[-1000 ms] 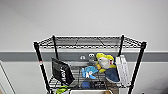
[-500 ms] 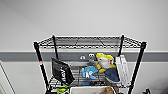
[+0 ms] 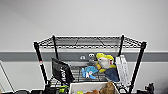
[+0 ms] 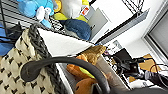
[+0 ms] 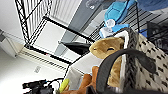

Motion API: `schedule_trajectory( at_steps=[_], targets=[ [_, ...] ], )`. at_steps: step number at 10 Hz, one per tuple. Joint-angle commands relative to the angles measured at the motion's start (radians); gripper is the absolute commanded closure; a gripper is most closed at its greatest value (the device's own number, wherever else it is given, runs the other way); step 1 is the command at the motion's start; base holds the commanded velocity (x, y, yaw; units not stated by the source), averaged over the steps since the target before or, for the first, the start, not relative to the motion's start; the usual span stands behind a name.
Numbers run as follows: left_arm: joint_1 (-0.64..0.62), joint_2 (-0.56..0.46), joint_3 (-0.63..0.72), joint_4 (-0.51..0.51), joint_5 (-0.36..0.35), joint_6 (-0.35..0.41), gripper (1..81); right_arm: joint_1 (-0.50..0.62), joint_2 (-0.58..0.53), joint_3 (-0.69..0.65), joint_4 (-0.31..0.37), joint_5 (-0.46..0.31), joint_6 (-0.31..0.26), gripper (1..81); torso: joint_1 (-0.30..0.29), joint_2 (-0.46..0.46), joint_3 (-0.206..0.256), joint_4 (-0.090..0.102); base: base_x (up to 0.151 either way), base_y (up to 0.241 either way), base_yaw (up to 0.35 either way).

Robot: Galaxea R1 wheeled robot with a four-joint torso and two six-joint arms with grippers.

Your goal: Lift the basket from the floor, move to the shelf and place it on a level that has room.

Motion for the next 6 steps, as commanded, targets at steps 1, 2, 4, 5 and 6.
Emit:
schedule_trajectory(
  at_steps=[1,2,4,5,6],
  targets=[
    [-0.188,-0.064,0.121,-0.007,-0.012,-0.028,81.1,0.161,-0.085,0.125,0.005,0.015,0.028,81.1,0.000,0.000,0.000,0.000,0.000,0.000,0.000],
    [-0.208,-0.080,0.135,-0.007,-0.012,-0.042,81.1,0.177,-0.097,0.145,0.014,0.015,0.028,81.1,0.000,0.000,0.000,0.000,0.000,0.000,0.000],
    [-0.252,-0.106,0.140,-0.009,-0.011,-0.073,81.1,0.229,-0.108,0.156,0.048,0.009,0.028,81.1,0.000,0.000,0.000,0.000,0.000,0.000,0.000],
    [-0.270,-0.113,0.143,-0.009,-0.009,-0.087,81.1,0.266,-0.113,0.162,0.070,-0.001,0.028,81.1,0.000,0.000,0.000,0.000,0.000,0.000,0.000],
    [-0.295,-0.120,0.147,-0.009,-0.005,-0.102,81.1,0.302,-0.116,0.176,0.090,-0.012,0.028,81.1,-0.001,0.000,0.000,0.000,0.000,0.000,0.000]
  ],
)
